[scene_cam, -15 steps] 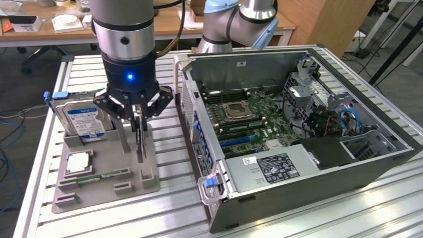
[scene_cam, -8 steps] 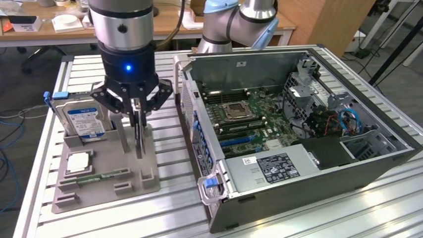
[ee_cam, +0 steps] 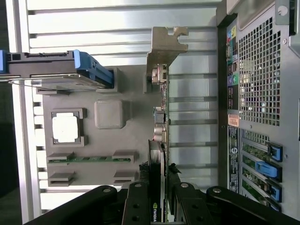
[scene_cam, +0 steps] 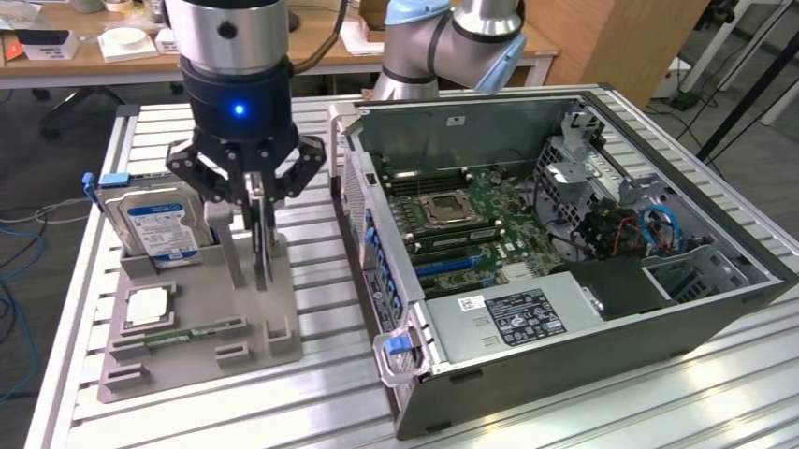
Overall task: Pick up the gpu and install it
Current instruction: 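Pick up the gpu and move the gpu toward the slot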
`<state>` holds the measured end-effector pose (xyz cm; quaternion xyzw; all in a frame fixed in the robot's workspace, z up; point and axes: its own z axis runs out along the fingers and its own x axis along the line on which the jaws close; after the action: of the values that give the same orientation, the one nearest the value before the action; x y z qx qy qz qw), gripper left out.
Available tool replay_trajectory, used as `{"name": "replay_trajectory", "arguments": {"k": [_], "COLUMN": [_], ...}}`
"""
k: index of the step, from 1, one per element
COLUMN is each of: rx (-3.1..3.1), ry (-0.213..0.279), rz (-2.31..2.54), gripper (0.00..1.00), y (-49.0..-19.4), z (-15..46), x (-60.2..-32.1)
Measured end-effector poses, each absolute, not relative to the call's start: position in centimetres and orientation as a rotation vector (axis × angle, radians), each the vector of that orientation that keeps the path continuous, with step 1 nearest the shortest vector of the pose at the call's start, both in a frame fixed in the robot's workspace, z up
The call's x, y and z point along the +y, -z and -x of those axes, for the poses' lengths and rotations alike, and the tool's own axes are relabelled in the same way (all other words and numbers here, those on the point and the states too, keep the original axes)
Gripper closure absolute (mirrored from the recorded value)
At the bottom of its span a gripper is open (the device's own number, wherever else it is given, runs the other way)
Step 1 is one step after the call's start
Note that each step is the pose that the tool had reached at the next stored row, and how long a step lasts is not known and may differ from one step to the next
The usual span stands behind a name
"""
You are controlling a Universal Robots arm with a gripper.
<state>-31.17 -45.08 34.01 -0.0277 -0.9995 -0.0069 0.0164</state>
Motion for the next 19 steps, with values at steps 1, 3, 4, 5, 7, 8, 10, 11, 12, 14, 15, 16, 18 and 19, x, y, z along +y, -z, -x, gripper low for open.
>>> {"name": "replay_trajectory", "arguments": {"k": [1,3,4,5,7,8,10,11,12,14,15,16,18,19], "rx": [-3.107,-3.107,-3.107,-3.107,-3.107,-3.107,-3.107,-3.107,-3.108,-3.107,-3.107,-3.107,-3.108,-3.108], "ry": [0.021,0.021,0.021,0.021,0.021,0.021,0.021,0.021,0.022,0.021,0.021,0.021,0.022,0.022], "rz": [0.086,0.086,0.086,0.086,0.086,0.086,0.086,0.086,0.086,0.086,0.086,0.086,0.086,0.086], "gripper": [0.74,0.74,0.74,0.74,0.74,0.74,0.74,0.74,0.74,0.74,0.74,0.74,0.74,0.74], "y": [-34.2,-34.8,-35.0,-35.3,-35.7,-35.9,-36.3,-36.3,-36.4,-36.5,-36.6,-36.7,-36.8,-36.8], "z": [31.2,31.2,31.2,31.2,31.2,31.2,31.2,31.2,31.2,31.2,31.2,31.2,31.2,31.2], "x": [-45.1,-45.1,-45.1,-45.1,-45.1,-45.1,-45.1,-45.1,-45.1,-45.1,-45.1,-45.1,-45.1,-45.1]}}
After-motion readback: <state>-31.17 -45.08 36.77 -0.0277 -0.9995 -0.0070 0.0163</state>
